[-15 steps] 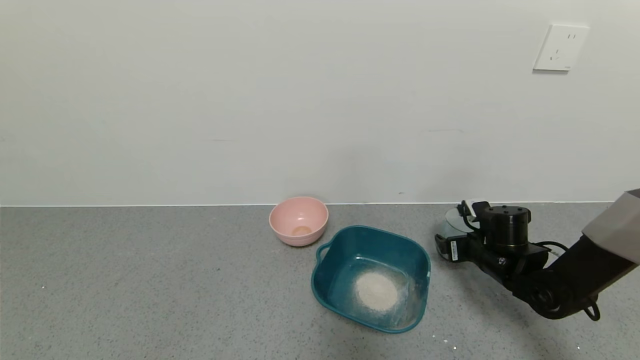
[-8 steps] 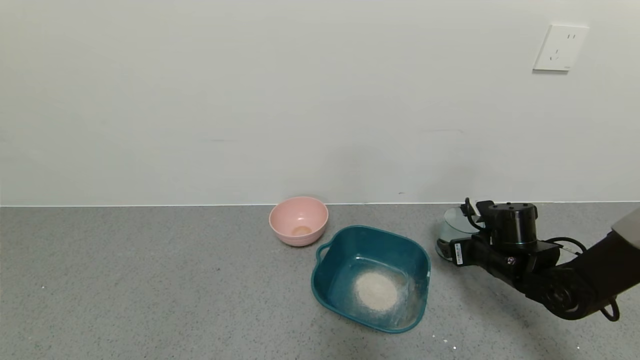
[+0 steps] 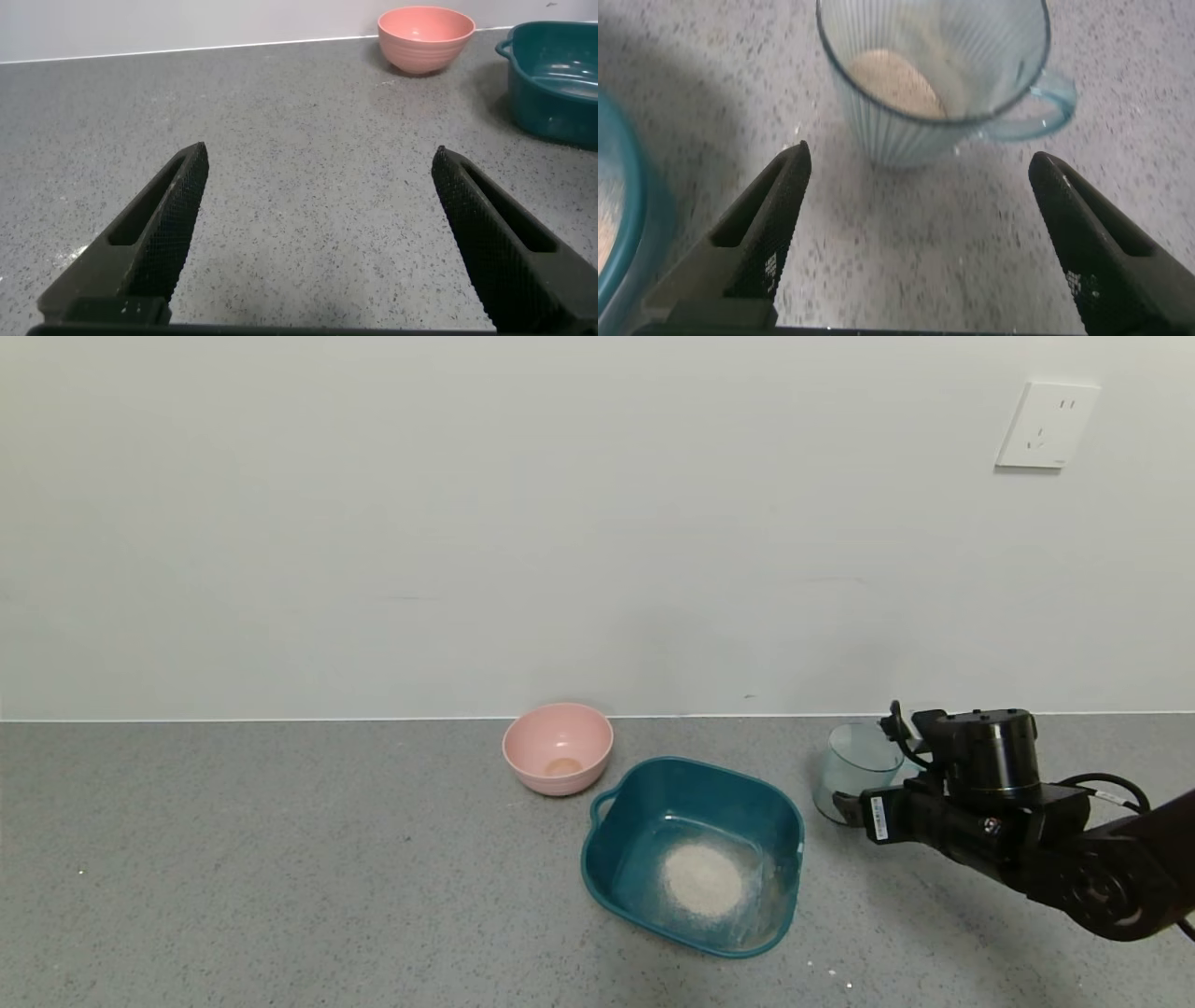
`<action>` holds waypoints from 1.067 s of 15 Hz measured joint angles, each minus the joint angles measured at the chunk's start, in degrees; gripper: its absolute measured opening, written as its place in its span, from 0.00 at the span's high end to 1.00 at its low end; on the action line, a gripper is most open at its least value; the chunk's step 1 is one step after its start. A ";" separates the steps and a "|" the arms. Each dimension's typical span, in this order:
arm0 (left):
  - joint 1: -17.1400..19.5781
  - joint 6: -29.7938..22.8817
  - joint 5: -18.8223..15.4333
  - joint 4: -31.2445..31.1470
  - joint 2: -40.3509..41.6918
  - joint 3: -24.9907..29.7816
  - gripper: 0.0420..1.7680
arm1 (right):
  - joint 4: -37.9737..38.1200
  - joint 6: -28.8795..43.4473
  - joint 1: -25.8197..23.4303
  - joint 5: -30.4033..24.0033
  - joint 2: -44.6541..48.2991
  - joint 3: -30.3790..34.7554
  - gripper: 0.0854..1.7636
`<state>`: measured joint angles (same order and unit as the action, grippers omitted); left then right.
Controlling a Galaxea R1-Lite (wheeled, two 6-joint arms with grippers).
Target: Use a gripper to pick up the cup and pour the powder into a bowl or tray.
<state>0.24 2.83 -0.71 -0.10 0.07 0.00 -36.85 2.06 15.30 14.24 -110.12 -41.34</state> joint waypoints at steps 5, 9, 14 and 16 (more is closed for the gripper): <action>0.00 -0.02 0.00 0.00 0.00 0.00 0.03 | 4.67 -0.05 0.32 0.37 11.86 6.56 0.04; 0.00 0.01 0.00 0.00 0.00 0.00 0.03 | 11.64 -0.09 -0.21 0.74 25.28 12.13 0.04; 0.00 0.01 0.00 0.02 0.00 0.00 0.03 | 23.38 -0.09 -0.61 3.78 42.89 17.49 0.04; 0.00 0.00 0.02 0.00 0.00 0.00 0.03 | 29.22 -0.06 -0.72 4.64 49.54 18.27 0.04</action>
<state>0.24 2.83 -0.68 -0.10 0.07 0.00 -7.63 2.00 14.58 18.88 -60.58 -23.06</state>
